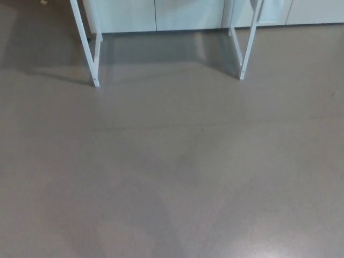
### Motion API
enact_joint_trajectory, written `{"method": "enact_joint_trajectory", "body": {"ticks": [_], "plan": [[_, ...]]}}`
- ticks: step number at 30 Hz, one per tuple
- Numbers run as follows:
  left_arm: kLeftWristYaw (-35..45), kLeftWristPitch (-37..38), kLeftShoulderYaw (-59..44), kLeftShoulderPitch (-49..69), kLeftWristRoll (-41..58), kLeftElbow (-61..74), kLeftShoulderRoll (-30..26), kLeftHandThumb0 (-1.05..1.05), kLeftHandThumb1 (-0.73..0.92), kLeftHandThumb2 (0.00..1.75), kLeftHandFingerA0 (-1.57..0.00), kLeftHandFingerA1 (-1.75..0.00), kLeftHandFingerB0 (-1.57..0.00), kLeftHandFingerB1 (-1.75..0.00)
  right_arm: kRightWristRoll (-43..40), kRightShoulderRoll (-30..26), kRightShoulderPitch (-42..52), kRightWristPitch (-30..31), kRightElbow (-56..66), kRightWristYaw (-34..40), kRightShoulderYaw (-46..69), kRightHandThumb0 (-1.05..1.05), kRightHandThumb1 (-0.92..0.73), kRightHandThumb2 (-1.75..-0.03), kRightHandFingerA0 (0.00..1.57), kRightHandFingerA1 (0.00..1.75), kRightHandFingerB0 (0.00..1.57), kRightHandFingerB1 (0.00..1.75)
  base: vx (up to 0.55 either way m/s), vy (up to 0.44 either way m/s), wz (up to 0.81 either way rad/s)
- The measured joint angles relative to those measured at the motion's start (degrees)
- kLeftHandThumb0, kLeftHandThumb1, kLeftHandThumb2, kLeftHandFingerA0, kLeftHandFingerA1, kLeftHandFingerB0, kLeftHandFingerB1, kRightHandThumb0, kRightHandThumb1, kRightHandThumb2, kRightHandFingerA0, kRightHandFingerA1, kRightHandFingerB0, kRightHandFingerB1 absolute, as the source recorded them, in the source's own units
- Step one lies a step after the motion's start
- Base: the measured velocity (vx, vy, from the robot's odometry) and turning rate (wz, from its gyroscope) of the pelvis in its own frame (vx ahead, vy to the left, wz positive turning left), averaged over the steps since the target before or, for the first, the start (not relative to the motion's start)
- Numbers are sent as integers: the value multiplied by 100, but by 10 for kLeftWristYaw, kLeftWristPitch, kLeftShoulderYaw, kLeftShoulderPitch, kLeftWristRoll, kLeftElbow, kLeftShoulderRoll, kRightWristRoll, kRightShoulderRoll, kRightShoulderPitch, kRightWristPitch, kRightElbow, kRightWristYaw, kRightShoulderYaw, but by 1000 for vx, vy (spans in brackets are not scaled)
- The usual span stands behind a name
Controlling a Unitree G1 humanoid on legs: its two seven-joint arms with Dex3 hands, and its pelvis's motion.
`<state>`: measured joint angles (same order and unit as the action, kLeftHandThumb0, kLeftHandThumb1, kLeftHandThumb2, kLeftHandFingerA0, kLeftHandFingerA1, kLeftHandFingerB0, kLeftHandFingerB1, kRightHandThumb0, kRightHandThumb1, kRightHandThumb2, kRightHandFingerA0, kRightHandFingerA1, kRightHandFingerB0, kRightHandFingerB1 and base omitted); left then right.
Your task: The robot walks towards a desk on which an eraser is kept on the left hand side and a container is kept on the right hand side. The robot picks up the eraser using its left hand and places it in the container.
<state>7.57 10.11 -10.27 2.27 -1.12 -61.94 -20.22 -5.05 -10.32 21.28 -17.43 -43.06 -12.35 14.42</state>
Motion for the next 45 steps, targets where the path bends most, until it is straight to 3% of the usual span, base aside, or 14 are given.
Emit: {"method": "enact_joint_trajectory", "body": {"ticks": [1,12,13,14,16,19,20,22,23,24,34,35,36,45], "plan": [[0,0,1,0,0,0,0,-14,41,87,-23,-54,-12,-47,0,-1,0,0,0,0,0,-20,-49,-91,25,55,13,48,109,-93,-5],[0,1,6,5,-1,-3,2,-24,56,61,-29,-38,-24,-33,1,0,5,-2,-4,0,-1,-21,-49,-91,28,56,13,48,178,129,-8],[-1,2,7,5,-2,-4,-3,-24,55,61,-30,-39,-24,-34,1,2,4,-2,-3,-1,-3,-24,-68,-60,37,42,25,34,250,281,-18],[-3,3,8,5,-2,-4,-7,-24,55,61,-30,-39,-25,-34,1,3,5,-3,-2,-1,-3,-21,-48,-91,28,56,13,48,205,189,-1],[-4,5,8,4,-2,-4,-9,-11,43,88,-21,-54,-13,-48,1,3,6,-3,-2,-1,-4,-20,-49,-92,27,56,13,49,196,133,6],[-3,6,2,8,1,4,-6,-15,61,59,-28,-39,-24,-32,1,5,8,-3,3,-2,-4,-20,-49,-92,28,56,13,49,189,67,5],[-1,6,0,9,3,6,-5,-18,59,59,-28,-39,-25,-32,1,5,9,-3,4,-2,-4,-23,-69,-60,36,42,24,34,208,0,6],[-1,7,-2,10,3,7,-3,-15,60,59,-29,-38,-25,-32,1,6,8,-3,5,-2,-4,-21,-49,-92,28,57,13,48,203,-32,8],[0,7,-4,10,4,7,-3,-10,43,88,-20,-53,-13,-48,1,6,7,-3,2,-2,-4,-23,-69,-60,36,42,25,35,211,-86,8],[0,7,-4,10,4,7,-3,-16,60,59,-29,-39,-25,-32,1,6,6,-3,1,-2,-4,-20,-49,-91,28,56,13,49,237,-118,4],[0,9,2,4,2,-2,-1,-13,41,87,-24,-54,-15,-48,1,-1,5,-5,-3,-5,-2,-20,-50,-92,28,56,12,48,221,-113,2],[0,9,3,5,2,-2,0,-12,42,87,-24,-54,-14,-48,1,-1,5,-5,-5,-5,-2,-23,-69,-60,38,42,25,34,176,-3,-14],[0,9,2,5,2,-2,-1,-12,41,87,-25,-55,-15,-49,1,-1,3,-6,-11,-6,-2,-19,-50,-92,29,56,13,48,188,20,-12],[4,10,2,5,2,2,-6,-17,59,57,-36,-38,-30,-33,0,2,-3,-10,-23,-9,-2,-21,-50,-92,28,56,13,48,254,198,-6]]}}
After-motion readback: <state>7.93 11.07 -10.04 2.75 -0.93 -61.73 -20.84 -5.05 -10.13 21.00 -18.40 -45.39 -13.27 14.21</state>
